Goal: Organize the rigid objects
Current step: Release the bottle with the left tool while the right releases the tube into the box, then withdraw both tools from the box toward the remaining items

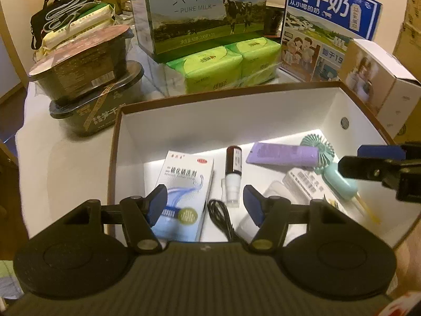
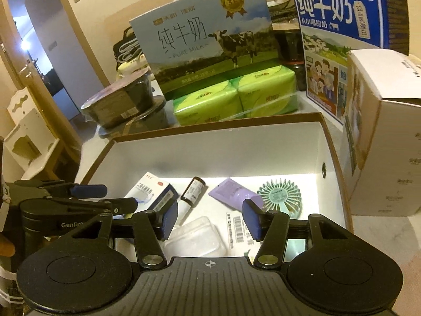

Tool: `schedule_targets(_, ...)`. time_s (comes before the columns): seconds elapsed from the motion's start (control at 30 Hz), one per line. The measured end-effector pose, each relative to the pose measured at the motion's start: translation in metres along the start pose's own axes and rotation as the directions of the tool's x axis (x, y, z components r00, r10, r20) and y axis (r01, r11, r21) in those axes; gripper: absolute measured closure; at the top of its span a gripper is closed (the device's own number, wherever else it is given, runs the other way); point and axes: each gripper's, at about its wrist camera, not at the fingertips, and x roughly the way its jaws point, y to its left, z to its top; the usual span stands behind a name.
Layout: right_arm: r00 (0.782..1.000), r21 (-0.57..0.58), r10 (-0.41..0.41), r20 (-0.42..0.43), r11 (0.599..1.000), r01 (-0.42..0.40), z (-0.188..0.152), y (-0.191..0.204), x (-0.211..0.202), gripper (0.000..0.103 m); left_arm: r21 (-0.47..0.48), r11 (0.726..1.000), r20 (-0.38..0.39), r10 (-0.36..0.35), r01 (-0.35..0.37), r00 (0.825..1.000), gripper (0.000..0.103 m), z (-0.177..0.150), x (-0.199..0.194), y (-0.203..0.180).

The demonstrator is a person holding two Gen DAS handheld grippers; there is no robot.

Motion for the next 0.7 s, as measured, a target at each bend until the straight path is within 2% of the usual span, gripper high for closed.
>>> schedule_targets(0.13, 1.000, -0.037, -0.010, 0.021, 0.999, 0.011, -0.006, 0.009, -0.019, 0.047, 0.006, 1.000, 0.013, 0.009, -0.009, 1.000, 0.041, -0.008, -0.019, -0.004)
schedule_targets(0.33, 0.998, -0.029, 0.029, 0.049, 0.999, -0.027, -0.013, 0.015, -0.052, 0.045, 0.005, 1.000, 0.046, 0.004, -0.004, 0.999, 0.041, -0.016, -0.055, -0.012)
schedule_targets(0.5, 0.996, -0.021, 0.048, 0.077, 0.999, -0.046, -0.021, 0.019, -0.083, 0.041, -0.021, 0.999, 0.079, -0.025, 0.026, 0.997, 0.041, -0.026, -0.087, -0.017)
schedule_targets(0.7, 0.994, -0.049, 0.034, 0.101, 0.998, -0.029, -0.040, 0.021, -0.120, 0.034, -0.022, 0.999, 0.109, -0.045, 0.048, 0.993, 0.041, -0.047, -0.121, -0.029)
